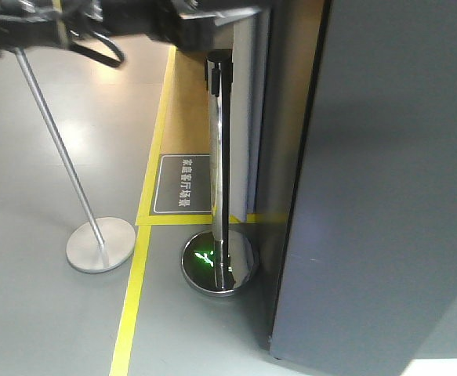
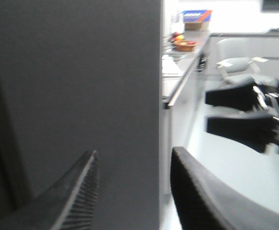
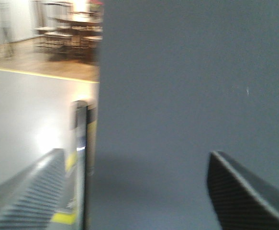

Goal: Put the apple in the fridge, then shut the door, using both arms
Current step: 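Push the refrigerator door shut with the left gripper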

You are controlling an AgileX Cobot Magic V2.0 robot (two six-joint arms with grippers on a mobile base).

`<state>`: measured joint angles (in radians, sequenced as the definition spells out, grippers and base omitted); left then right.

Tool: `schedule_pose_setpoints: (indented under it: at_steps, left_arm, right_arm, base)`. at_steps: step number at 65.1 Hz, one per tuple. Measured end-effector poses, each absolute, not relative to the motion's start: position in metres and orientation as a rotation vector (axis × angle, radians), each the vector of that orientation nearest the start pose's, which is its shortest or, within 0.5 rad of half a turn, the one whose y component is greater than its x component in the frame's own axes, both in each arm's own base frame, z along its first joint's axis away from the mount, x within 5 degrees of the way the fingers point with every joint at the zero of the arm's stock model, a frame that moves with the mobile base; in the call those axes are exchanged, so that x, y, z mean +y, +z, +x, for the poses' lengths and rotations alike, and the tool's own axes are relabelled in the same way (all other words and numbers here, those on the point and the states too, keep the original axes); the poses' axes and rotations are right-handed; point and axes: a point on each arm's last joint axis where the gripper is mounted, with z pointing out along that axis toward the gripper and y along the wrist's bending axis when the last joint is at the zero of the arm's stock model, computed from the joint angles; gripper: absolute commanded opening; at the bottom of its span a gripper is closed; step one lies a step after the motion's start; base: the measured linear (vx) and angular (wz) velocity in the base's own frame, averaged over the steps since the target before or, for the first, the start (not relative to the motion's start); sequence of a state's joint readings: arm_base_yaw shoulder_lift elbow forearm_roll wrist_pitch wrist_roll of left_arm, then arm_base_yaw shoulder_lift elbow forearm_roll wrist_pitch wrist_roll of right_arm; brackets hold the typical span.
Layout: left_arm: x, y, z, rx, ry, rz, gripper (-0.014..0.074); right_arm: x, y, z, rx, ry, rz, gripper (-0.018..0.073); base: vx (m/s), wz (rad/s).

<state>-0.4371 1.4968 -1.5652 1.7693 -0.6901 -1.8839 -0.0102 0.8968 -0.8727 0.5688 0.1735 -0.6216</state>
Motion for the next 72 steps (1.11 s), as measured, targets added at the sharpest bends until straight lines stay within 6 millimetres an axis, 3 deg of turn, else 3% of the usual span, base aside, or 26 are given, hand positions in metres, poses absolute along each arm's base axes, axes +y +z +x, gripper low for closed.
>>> schedule_pose_setpoints:
  at_steps: [14,33,47,65,72]
  left_arm:
    - [-0.178,0.490,0.266,1.381,-0.843,0.714,0.0306]
    - [-0.171,0.499,0.265,1.362,-0.796,0.647,0.0306]
    - [-0.171,0.499,0.265,1.361,-0.794,0.644,0.0306]
    - [-0.170,0.500,0.265,1.360,-0.790,0.639,0.0306]
    - [-0.170,0.500,0.265,1.360,-0.790,0.639,0.0306]
  right_arm:
    - [0.000,0.395,0.260,1.673,-0.022,-0.061,0.0577]
    - [-0.003,0.387,0.322,1.700,-0.040,-0.039,0.0577]
    - [-0.001,0.389,0.336,1.724,0.002,-0.033,0.0577]
    - [-0.040,0.380,0.364,1.724,-0.069,0.092,0.0577]
    - [-0.044,0.382,0.374,1.738,-0.054,0.091,0.0577]
  base:
    - [0.00,0.00]
    - [0.00,0.00]
    - [0.00,0.00]
    - [0.00,0.00]
    - [0.00,0.00]
